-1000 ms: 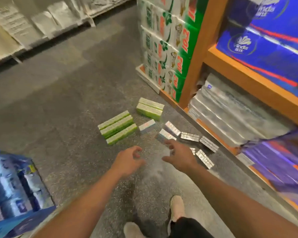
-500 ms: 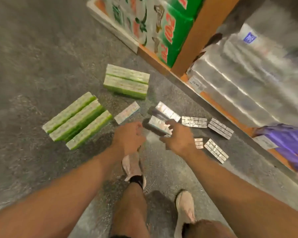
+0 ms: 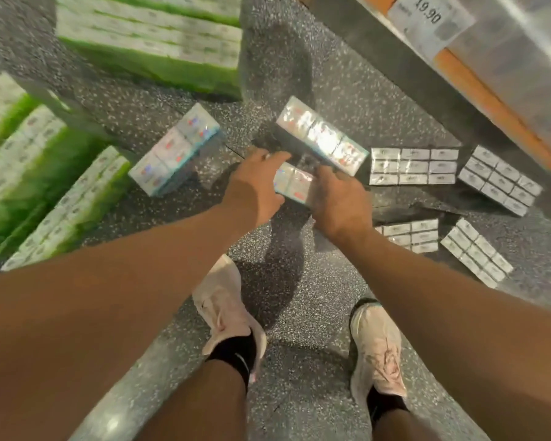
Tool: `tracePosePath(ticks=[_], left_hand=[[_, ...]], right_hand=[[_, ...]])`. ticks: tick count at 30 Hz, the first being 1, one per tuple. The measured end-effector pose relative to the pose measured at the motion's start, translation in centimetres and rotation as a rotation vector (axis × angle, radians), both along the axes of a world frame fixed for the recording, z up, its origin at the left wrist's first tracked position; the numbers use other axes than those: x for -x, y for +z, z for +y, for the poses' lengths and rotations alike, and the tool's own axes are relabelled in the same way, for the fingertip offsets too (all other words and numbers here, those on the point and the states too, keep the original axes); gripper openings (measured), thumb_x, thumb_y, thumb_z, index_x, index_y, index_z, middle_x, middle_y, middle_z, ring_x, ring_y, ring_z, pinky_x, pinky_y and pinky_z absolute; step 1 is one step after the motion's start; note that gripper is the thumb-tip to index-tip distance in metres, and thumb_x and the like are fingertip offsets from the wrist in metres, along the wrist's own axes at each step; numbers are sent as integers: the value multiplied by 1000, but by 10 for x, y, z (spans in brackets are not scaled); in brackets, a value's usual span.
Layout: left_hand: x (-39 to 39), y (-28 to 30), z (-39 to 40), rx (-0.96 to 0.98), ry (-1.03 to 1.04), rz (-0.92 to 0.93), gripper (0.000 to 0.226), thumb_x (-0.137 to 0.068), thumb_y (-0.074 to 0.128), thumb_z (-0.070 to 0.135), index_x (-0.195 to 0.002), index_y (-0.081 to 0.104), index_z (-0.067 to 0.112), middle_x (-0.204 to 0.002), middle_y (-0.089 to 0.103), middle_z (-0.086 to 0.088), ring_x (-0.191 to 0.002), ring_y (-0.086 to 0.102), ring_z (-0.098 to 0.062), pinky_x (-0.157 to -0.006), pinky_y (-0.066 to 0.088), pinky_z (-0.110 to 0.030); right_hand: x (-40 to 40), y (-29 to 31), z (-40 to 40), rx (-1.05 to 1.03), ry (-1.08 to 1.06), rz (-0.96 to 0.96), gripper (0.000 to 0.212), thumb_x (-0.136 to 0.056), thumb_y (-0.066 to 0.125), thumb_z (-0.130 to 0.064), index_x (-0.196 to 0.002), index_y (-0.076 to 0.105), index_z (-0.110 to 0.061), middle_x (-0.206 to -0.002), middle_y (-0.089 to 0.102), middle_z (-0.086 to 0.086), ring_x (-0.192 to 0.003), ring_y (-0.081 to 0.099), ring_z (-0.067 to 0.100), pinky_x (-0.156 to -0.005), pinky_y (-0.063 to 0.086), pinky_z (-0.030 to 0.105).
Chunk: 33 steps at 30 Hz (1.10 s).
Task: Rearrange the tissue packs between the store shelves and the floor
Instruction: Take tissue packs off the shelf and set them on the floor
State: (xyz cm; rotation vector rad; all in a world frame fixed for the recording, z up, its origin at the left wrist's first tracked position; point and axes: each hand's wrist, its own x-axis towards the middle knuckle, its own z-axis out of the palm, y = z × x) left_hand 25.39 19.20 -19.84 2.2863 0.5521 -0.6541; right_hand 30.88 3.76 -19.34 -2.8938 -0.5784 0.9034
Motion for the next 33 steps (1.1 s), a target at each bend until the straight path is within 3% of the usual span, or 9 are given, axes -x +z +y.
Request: tracePosePath(ticks=[4, 8, 14, 20, 23, 27, 31, 32, 33], left_hand=[[3, 19, 2, -15, 29, -27, 61, -74, 75, 9, -128, 54, 28, -122, 51, -7, -105, 54, -25, -92, 45, -32], [3, 110, 24, 87, 106, -75, 57, -72, 66, 34, -127, 56, 33, -112, 50, -1, -95, 46, -12, -78, 31, -19], [11, 327, 56, 73, 186, -204, 47, -83, 69, 29, -125, 60, 9, -116, 62, -12, -105, 57, -26, -88, 45, -33], [97, 570, 68, -113, 452, -289, 48, -87, 67, 39, -131, 54, 27, -119, 65, -1, -106, 60, -20, -87, 44, -30], [172, 674, 57, -219, 609, -357, 39, -88, 66, 38, -125, 57, 31, -110, 66, 4, -98, 62, -18, -77, 42, -26], [292, 791, 33, -299, 875, -427, 46, -89, 65, 36, -133, 54, 29, -120, 65, 1, -104, 63, -19, -93, 50, -37], [450, 901, -15, -616, 1143, -494, 48, -89, 65, 39, -134, 52, 31, -113, 63, 9, -88, 61, -8, -72, 41, -5], [489, 923, -32, -666, 1214, -506, 47, -88, 66, 38, -133, 52, 32, -111, 62, 10, -81, 44, 6, -70, 42, -5], [527, 942, -49, -702, 1281, -517, 47, -87, 67, 37, -132, 53, 32, -111, 63, 9, -111, 55, -16, -73, 46, -12]], right_hand=[[-2, 28, -11, -176, -51, -29, 28, -92, 57, -31, -120, 57, -28, -100, 68, 3, -89, 61, 29, -68, 59, 40], [-15, 119, -16, -367, -68, 39, 58, -68, 84, -27, -120, 59, -24, -101, 68, 1, -88, 57, 19, -70, 46, 26], [-49, 314, 4, -662, 89, 2, 57, -65, 79, -32, -117, 59, -20, -116, 62, 0, -105, 55, 15, -81, 41, 25], [-37, 541, 48, -919, 314, 70, 60, -78, 77, -36, -133, 56, -23, -125, 63, 0, -110, 59, 15, -94, 49, 34], [4, 641, 76, -965, 488, 253, 71, -77, 82, -35, -139, 49, -28, -122, 65, -3, -109, 62, 14, -93, 50, 40], [95, 746, 117, -1074, 735, 275, 75, -69, 86, -37, -135, 51, -33, -113, 68, -7, -99, 64, 10, -82, 54, 38], [249, 847, 149, -1191, 990, 354, 75, -65, 87, -45, -131, 53, -36, -104, 70, -1, -92, 67, 18, -77, 56, 43], [291, 866, 152, -1227, 1046, 378, 74, -64, 87, -44, -130, 53, -37, -104, 71, -1, -91, 67, 18, -77, 57, 44], [334, 884, 152, -1269, 1094, 399, 74, -64, 87, -43, -130, 53, -37, -104, 71, -1, -92, 68, 18, -78, 57, 45]])
